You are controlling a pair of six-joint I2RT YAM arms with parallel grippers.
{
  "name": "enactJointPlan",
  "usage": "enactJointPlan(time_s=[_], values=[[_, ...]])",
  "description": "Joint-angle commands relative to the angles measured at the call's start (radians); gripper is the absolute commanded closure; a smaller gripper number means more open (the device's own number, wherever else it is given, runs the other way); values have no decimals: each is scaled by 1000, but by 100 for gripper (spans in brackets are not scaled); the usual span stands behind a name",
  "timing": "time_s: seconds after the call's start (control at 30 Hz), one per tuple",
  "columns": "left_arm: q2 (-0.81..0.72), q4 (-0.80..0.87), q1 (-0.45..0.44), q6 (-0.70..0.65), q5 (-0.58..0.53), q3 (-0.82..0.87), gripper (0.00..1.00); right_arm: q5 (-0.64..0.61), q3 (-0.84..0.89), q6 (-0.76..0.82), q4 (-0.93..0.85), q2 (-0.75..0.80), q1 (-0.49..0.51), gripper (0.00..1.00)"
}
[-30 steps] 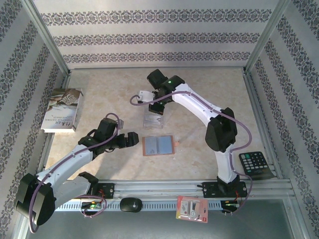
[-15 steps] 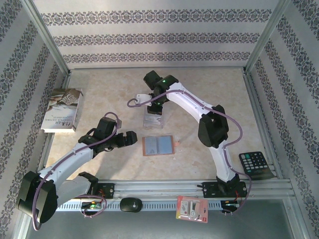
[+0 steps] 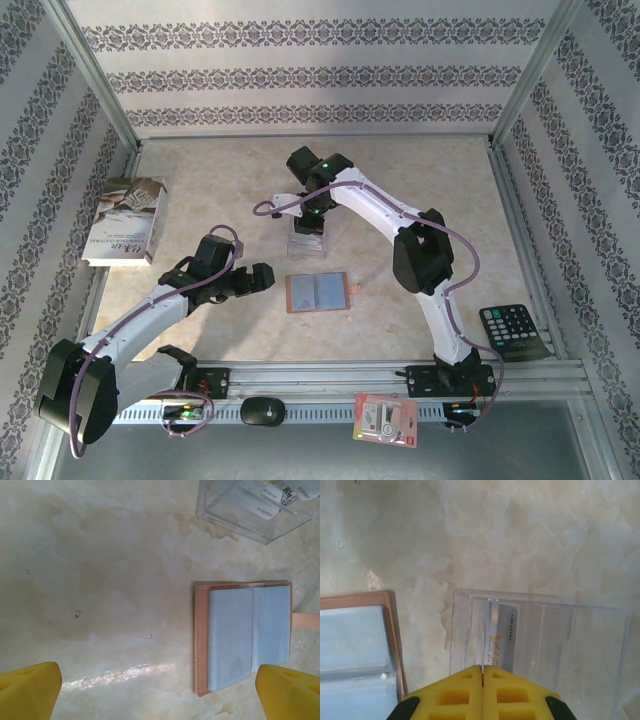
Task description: Take the credit cards out of the card holder
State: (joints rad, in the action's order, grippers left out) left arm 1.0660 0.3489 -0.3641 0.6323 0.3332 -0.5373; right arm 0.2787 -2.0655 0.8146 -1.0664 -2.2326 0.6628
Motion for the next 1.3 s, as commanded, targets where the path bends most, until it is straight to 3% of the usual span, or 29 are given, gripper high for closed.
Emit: enactJointPlan(time_s=[0.0, 0.37, 0.6, 0.83, 0.97, 1.1, 1.27], values=[[0, 10, 18, -14, 3, -16, 0, 23, -15, -8, -19, -28, -11, 100], [-2, 2, 22, -10, 5, -6, 0, 9, -12, -27, -15, -37, -14, 100], [-5, 0, 21, -10, 12, -6, 0, 15, -5, -60, 44, -20, -17, 76], [-25, -16, 22, -5, 22, 2, 0, 62, 72, -133, 202, 89, -25, 69], [-49, -63, 21, 12, 32, 24, 0, 108, 186, -237, 353, 209, -25, 65], [-59, -140, 23, 47, 49, 58, 0, 135, 348, -439, 543, 336, -16, 63], [-85, -182, 22, 73, 27, 96, 0, -69, 586, -783, 751, 479, 30, 63]])
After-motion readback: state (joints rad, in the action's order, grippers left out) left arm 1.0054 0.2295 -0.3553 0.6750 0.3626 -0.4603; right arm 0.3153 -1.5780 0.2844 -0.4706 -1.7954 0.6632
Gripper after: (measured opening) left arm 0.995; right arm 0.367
